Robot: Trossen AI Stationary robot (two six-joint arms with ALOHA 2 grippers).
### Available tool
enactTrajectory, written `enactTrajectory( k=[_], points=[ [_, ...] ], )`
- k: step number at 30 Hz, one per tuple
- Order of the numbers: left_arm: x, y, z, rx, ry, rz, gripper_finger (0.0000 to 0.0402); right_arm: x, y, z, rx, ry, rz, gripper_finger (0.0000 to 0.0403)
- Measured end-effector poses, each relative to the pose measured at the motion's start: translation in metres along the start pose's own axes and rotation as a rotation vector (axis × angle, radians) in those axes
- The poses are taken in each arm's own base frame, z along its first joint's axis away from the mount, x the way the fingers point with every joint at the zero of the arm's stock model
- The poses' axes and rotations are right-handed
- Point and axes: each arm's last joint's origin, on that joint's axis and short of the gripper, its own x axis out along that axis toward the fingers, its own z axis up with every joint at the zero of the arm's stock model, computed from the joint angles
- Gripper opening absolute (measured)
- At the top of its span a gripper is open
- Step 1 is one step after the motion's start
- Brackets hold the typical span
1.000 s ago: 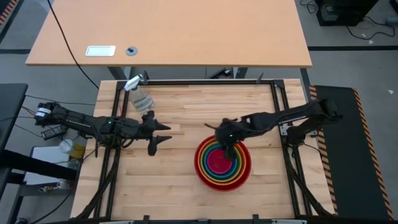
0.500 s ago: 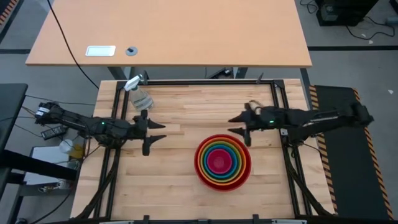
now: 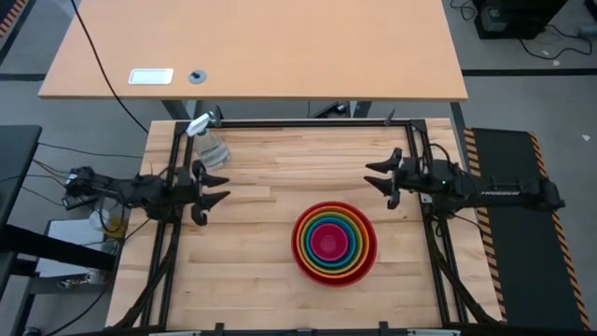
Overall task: Nest bowls inside each other
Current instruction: Return to Home Position
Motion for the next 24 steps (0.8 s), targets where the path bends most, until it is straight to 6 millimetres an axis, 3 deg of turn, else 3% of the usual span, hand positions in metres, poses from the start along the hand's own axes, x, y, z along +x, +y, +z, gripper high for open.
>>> enactTrajectory(
  k=[6,12,24],
  points=[
    [-0.011,0.006,-0.009,-0.038,-0.079,-0.012,0.0199,-0.011,-0.007,-0.017,0.033,-0.008,0.054,0.0198],
    [-0.011,0.009,-0.033,-0.051,-0.052,-0.016,0.0199,-0.017,-0.016,-0.041,0.053,-0.036,0.028,0.0198],
    [-0.009,0.006,-0.047,-0.015,0.013,-0.152,0.0199,-0.02,-0.025,-0.04,0.071,-0.13,-0.078,0.0181]
  ],
)
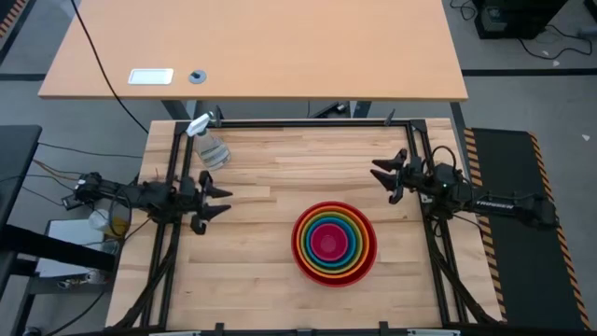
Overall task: Nest bowls inside each other
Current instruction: Return to Home Position
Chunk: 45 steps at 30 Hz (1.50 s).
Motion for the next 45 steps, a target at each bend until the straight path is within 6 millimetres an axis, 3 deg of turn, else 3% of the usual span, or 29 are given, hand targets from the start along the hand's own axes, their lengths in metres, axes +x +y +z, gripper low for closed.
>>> enactTrajectory(
  k=[6,45],
  points=[
    [-0.0004,-0.0022,-0.0049,0.001,0.047,-0.043,0.0199,-0.0001,-0.0035,0.0014,-0.006,-0.027,-0.093,0.0179],
    [-0.0005,-0.0041,-0.0022,-0.044,0.019,-0.061,0.0199,0.0,-0.0032,0.0013,-0.012,-0.024,-0.083,0.018]
  ],
)
